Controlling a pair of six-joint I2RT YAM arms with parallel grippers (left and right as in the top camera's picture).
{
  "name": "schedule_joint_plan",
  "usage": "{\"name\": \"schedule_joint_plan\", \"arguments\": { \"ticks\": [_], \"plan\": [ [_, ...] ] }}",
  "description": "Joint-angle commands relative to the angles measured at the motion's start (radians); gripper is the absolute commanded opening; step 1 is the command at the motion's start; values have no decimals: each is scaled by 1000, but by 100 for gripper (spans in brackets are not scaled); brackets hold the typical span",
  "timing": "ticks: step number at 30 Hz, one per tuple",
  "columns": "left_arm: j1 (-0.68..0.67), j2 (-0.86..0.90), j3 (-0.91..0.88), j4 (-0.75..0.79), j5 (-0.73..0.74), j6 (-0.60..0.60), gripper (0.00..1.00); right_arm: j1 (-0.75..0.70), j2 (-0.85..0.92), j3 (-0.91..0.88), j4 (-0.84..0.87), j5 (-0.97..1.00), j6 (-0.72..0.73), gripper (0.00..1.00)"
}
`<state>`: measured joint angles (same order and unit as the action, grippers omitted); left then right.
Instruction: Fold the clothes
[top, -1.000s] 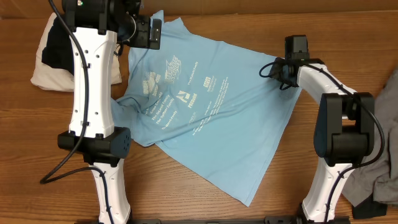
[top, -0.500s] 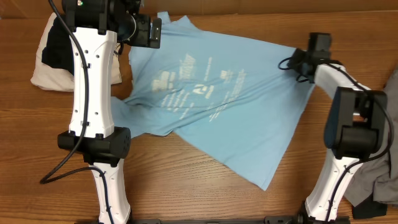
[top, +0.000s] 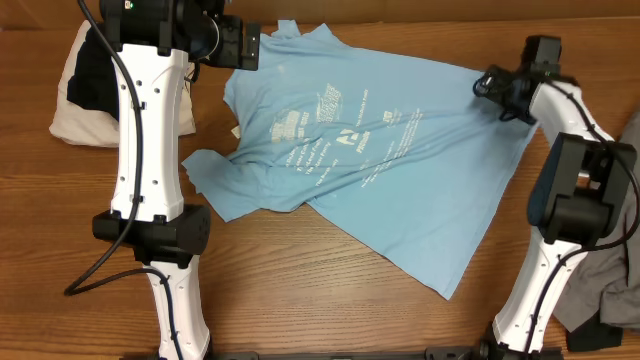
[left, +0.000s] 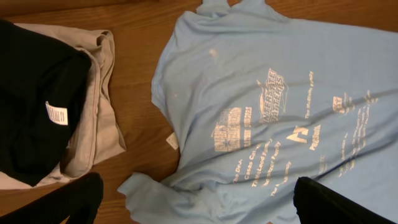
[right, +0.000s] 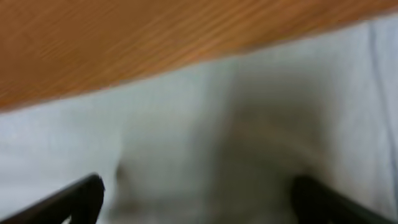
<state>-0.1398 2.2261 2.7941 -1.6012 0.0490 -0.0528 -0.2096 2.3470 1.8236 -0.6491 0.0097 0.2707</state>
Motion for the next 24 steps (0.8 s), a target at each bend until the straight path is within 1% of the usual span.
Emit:
{"name": "schedule_joint_plan", "arguments": {
  "ticks": [1,3,5,11,15,19,24],
  "plan": [
    [1,11,-5,23,-4,-7,100,-15,62,126,-198,-56,73,100],
    [1,10,-4,33,-3,-7,100,-8,37,206,-318,-57,142,100],
    [1,10,-1,29,-3,-7,100,2,7,244,-383,-64,182,100],
    [1,-11,-1,-24,-4,-8,100,69,-148,257,-475,-136,260,100],
    [1,-50,-1,-67,-4,-19,100,151,-264,257,-539,-135,280,100],
    [2,-108,-1,-88,-5,-23,100,219,-336,257,-592,-105,280,100],
    [2,-198,-1,-88,-4,-36,100,270,-404,257,-690,-77,280,100]
  ]
}}
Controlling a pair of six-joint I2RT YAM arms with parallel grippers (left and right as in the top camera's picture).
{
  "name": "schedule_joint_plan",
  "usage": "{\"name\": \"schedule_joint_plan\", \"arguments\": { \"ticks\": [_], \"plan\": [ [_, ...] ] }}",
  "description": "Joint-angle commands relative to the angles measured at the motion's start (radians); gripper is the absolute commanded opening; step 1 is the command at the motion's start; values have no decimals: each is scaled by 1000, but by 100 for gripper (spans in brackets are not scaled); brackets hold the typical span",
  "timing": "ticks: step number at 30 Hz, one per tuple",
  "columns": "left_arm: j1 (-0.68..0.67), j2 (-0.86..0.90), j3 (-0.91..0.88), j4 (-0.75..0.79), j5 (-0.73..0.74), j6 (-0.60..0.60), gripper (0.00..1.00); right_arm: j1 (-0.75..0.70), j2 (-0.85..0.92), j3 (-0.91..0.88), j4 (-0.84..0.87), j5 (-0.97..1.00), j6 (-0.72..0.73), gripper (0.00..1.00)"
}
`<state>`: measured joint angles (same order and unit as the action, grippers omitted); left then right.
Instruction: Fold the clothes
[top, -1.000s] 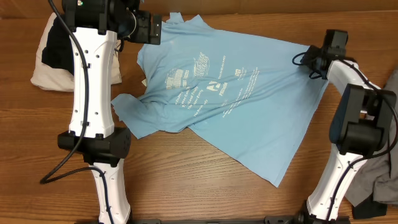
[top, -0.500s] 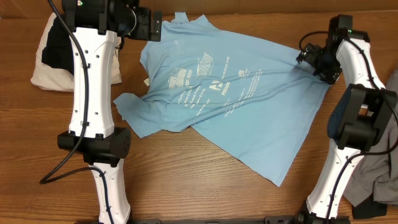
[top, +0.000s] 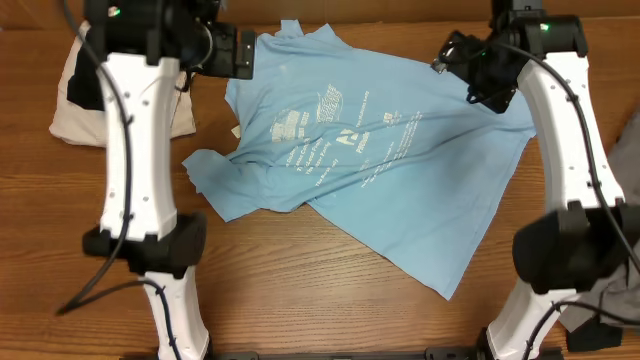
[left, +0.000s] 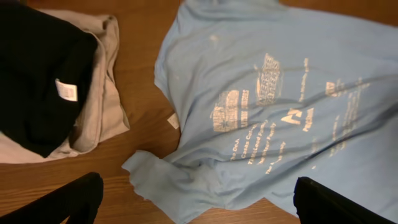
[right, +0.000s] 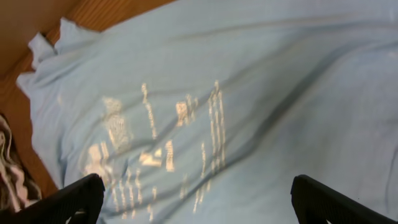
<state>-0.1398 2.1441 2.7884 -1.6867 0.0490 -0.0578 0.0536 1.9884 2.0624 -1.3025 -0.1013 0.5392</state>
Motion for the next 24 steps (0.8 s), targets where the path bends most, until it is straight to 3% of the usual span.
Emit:
{"name": "schedule_joint_plan", "arguments": {
  "ticks": [1,13,18,24],
  "plan": [
    [2,-130,4,-3,-4,-33,100,13,-58,19,-58,43,11,100],
    [2,-249,-48,-3,30,-32,100,75,-316,18,-309,133,12,100],
    [2,-324,-200,-3,30,-32,100,94,-465,-14,-391,159,-6,100],
    [2,-402,-473,-3,30,-32,100,97,-702,-199,-391,159,26,100]
  ]
}}
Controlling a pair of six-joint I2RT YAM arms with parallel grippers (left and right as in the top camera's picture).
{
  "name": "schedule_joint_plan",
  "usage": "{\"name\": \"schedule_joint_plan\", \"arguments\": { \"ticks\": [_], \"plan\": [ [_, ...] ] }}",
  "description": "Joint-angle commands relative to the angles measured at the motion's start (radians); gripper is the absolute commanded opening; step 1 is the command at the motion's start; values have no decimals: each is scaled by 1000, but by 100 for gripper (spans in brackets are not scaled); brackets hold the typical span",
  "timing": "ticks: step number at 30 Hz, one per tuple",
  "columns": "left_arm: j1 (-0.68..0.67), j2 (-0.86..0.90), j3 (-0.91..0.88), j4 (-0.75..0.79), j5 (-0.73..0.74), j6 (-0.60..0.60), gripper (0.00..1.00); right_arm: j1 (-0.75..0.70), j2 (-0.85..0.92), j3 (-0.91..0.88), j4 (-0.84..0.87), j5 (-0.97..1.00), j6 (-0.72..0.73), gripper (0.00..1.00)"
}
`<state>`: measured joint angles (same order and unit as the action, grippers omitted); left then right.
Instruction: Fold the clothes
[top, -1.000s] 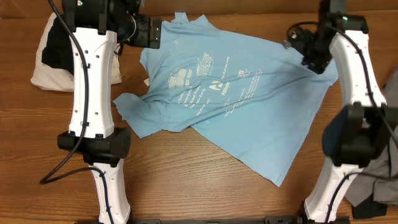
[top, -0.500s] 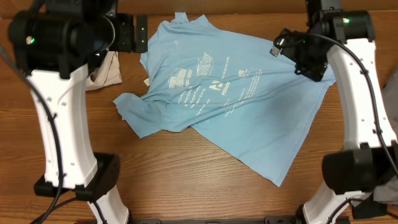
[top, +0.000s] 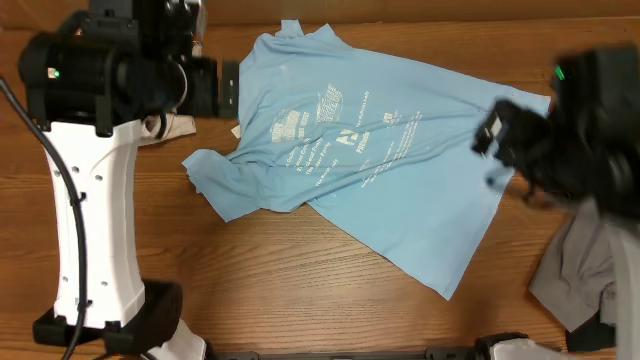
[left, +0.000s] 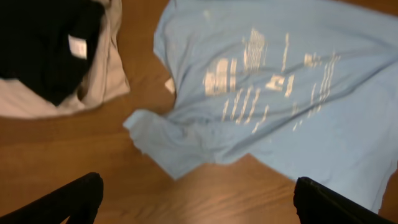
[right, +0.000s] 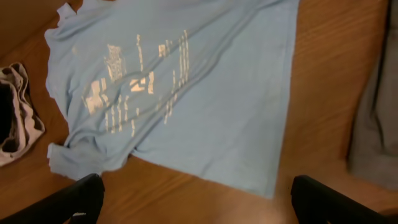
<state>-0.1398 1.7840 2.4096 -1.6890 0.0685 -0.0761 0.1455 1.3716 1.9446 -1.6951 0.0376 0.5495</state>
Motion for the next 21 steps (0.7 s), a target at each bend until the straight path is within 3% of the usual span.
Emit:
{"name": "schedule_joint_plan", "arguments": {
  "ticks": [1,8,16,21],
  "plan": [
    [2,-44,-138,0,10,-14,100,5,-129,-132,2,21,29,100],
    [3,-43,-476,109,-10,-13,100,5,-316,-518,78,-77,61,100],
    [27,-43,-768,324,-95,14,100,5,-322,-879,270,-185,50,100],
    [72,-43,-928,492,-133,123,98,5,-322,-1035,377,-227,50,100]
  ]
}}
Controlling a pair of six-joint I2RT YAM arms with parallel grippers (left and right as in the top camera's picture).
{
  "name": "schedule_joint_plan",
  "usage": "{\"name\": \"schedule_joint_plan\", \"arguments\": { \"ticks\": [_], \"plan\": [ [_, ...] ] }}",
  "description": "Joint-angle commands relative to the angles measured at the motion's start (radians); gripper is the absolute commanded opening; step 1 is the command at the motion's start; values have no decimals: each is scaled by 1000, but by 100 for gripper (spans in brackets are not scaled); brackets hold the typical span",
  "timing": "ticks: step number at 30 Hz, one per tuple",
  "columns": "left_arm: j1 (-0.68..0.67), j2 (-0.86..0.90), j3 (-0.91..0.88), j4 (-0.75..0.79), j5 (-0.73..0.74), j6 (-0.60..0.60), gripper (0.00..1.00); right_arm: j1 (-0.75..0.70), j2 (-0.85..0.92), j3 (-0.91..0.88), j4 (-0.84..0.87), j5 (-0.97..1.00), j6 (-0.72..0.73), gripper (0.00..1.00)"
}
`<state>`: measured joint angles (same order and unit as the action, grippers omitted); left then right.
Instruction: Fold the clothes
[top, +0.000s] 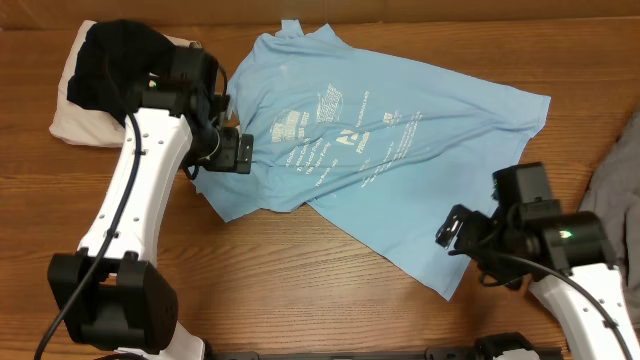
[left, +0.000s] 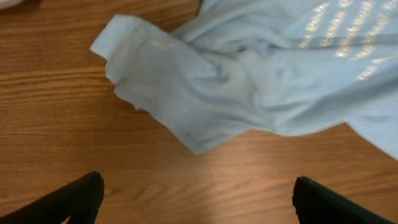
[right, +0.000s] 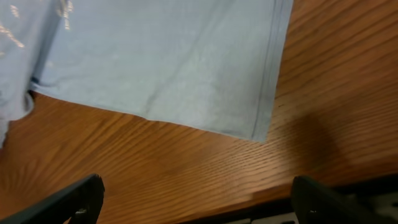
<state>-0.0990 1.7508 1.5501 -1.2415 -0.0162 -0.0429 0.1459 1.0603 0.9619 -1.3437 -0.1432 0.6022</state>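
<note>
A light blue T-shirt (top: 380, 150) with white print lies spread across the wooden table, collar at the back. Its left sleeve (left: 180, 93) is bunched in folds. My left gripper (top: 232, 152) hangs open just over that sleeve; in the left wrist view the left gripper (left: 199, 205) has bare wood between its fingers. My right gripper (top: 452, 228) is open low beside the shirt's front hem corner (right: 258, 130). In the right wrist view the right gripper (right: 199, 205) holds nothing, and its fingertips (right: 81, 199) frame bare wood.
A beige and black pile of clothes (top: 100, 90) sits at the back left. A grey garment (top: 620, 180) lies at the right edge. The table's front edge (right: 323, 208) runs just below the right gripper.
Both arms were raised high over the table; now both are low, the left by the bunched left sleeve, the right by the front hem corner. The shirt lies as before.
At first my left gripper was by the shirt's back left shoulder and my right gripper was down on its far right edge. Both were then above the shirt, then higher still with the whole shirt in view. Now they are low at the left sleeve and front hem.
</note>
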Motion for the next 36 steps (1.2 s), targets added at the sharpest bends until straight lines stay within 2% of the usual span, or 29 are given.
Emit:
{"name": "schedule_joint_plan", "arguments": {
  "ticks": [1,4,7,10,15,20,23,24,26,27,29,30,33,36],
  "plan": [
    [43,-10,-94,76,-48,111,96,5,-11,-71,37,-46,-3,100],
    [87,-10,-187,212,-47,177,95,5,-10,-110,66,-45,-3,100],
    [118,-7,-270,339,-44,232,100,5,-10,-126,88,-45,-3,100],
    [129,2,-337,420,-39,293,100,5,-10,-136,111,-42,-3,100],
    [129,51,-391,458,-43,384,100,5,-9,-138,126,-42,-3,100],
    [130,133,-398,492,-53,388,100,5,-9,-138,130,-42,-3,100],
    [129,180,-398,509,-72,387,95,5,-9,-138,122,-42,-3,100],
    [129,194,-398,513,-72,387,92,5,-9,-138,120,-42,-3,100],
    [129,213,-398,515,-69,386,78,5,-9,-138,119,-42,-2,100],
    [129,219,-398,515,-69,386,61,5,-9,-138,119,-42,2,100],
    [128,224,-398,514,-69,374,13,5,-9,-138,119,-43,17,100],
    [128,224,-397,514,-69,355,4,5,-9,-138,116,-43,28,100],
    [126,224,-384,479,-69,246,4,5,-9,-138,102,-54,31,100],
    [124,224,-325,338,-69,116,4,5,-9,-138,76,-53,60,98]
  ]
}}
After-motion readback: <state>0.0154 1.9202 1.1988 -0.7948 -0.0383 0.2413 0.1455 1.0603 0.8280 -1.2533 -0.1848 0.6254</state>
